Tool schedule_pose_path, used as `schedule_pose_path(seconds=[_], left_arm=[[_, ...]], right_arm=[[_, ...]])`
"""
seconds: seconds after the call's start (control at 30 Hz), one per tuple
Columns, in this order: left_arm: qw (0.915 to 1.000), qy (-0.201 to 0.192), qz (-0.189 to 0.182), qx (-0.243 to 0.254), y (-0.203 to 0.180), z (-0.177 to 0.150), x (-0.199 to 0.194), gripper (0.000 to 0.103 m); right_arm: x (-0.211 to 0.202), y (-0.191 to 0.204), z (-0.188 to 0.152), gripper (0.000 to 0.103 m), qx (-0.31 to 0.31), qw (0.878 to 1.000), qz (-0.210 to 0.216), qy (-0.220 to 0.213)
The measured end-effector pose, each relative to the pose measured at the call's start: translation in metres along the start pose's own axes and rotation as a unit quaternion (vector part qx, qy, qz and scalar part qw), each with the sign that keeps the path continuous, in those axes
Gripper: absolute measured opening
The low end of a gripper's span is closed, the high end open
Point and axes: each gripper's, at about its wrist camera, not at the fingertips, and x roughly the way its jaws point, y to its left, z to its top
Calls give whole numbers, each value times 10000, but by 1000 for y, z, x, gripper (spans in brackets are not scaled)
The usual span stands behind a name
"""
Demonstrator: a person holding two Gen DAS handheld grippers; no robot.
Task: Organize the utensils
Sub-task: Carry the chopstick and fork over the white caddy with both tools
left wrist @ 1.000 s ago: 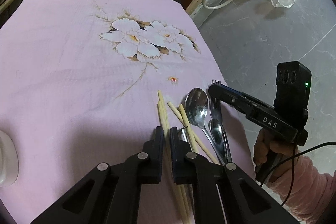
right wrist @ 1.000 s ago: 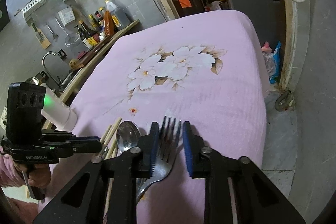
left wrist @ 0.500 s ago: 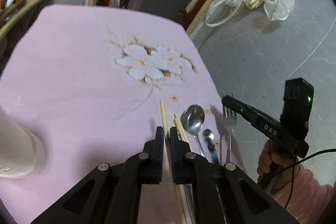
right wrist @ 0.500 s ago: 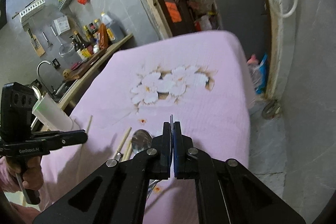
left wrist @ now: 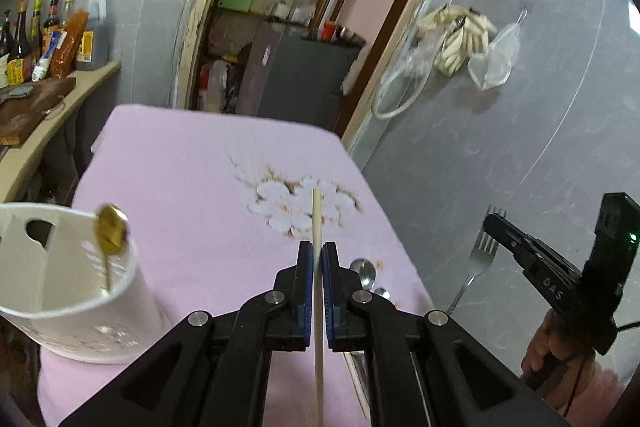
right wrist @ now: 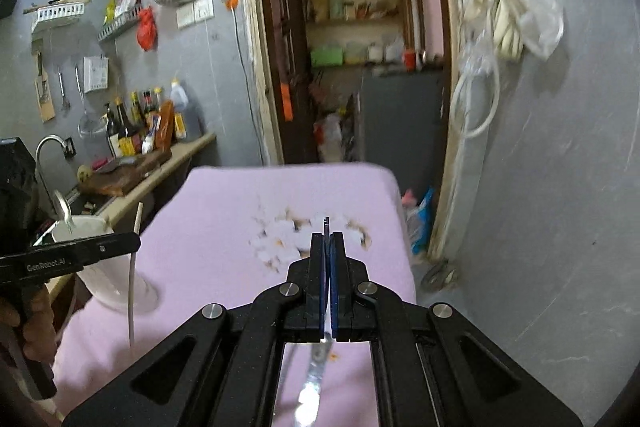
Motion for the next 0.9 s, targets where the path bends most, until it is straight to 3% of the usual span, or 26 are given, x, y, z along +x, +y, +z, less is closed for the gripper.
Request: schedule_pose_path(seconds=[0.17, 0.33, 0.6, 0.9], left_arm=[[9993, -347, -143, -64, 16, 22, -34, 5], [9969, -782, -42, -105, 34, 48, -67, 5], [9872, -1552, 358, -32, 78, 87, -119, 5], [9749, -1945, 1033, -315, 152, 99, -149, 5]], right_arm=[[-20, 36, 32, 2, -24, 9993, -12, -377], [-23, 83, 63, 2, -74, 9971, 136, -751], [-12, 167, 99, 2, -416, 9908, 522, -1174], [13, 232, 94, 2, -845, 9868, 792, -1128]])
